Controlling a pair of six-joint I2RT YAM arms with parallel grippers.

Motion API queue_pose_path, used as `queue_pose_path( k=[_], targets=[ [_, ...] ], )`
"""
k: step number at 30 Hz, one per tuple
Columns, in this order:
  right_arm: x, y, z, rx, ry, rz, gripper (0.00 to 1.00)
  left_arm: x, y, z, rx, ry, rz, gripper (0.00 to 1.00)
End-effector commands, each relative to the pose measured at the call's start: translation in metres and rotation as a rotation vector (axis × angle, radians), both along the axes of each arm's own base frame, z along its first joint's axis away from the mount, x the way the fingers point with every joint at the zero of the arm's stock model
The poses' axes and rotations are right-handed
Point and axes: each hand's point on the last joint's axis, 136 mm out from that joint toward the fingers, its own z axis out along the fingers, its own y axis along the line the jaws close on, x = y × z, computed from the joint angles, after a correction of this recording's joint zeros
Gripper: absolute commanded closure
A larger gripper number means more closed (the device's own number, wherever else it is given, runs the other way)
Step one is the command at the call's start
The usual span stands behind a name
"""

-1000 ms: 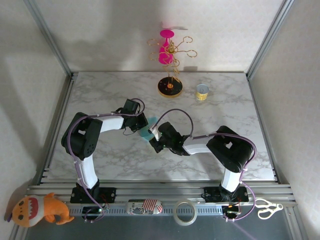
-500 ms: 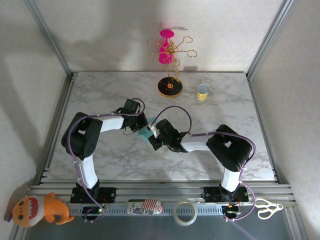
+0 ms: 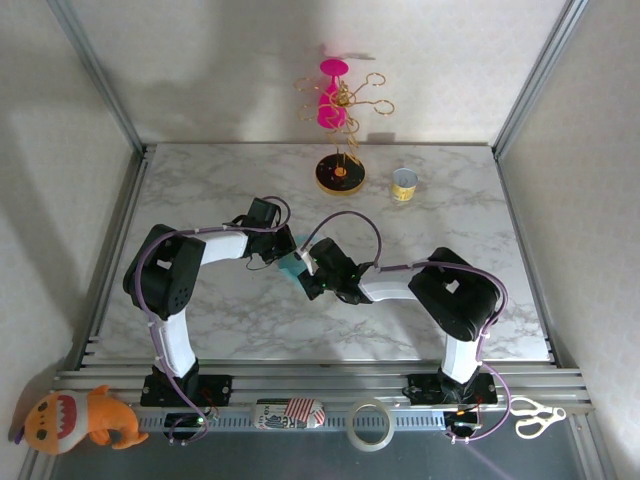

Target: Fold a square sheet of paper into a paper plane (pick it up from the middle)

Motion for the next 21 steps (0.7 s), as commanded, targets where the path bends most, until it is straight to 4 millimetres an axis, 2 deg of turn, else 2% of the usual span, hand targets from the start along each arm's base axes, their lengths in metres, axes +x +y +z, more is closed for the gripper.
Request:
queue_pose_path(
  k=[1,11,21],
  targets=[
    [0.0088,-0.0023,-0.0046,-0.019,0.005,-0.039,0.95,-0.0197,0.0048,-0.0284,0.069,0.091,-0.023,0.95],
    [0.0114,-0.0061,-0.0090,-0.040,0.002,-0.061,0.95,-0.0210,0.0048,-0.0299,0.072,0.095,-0.025,0.95],
    [0.0084,-0.0063,-0.0033,-0.036,0.022,-0.061,0.95,-0.0211,0.0055,-0.0312,0.076,0.098,-0.022,0.95]
  ],
)
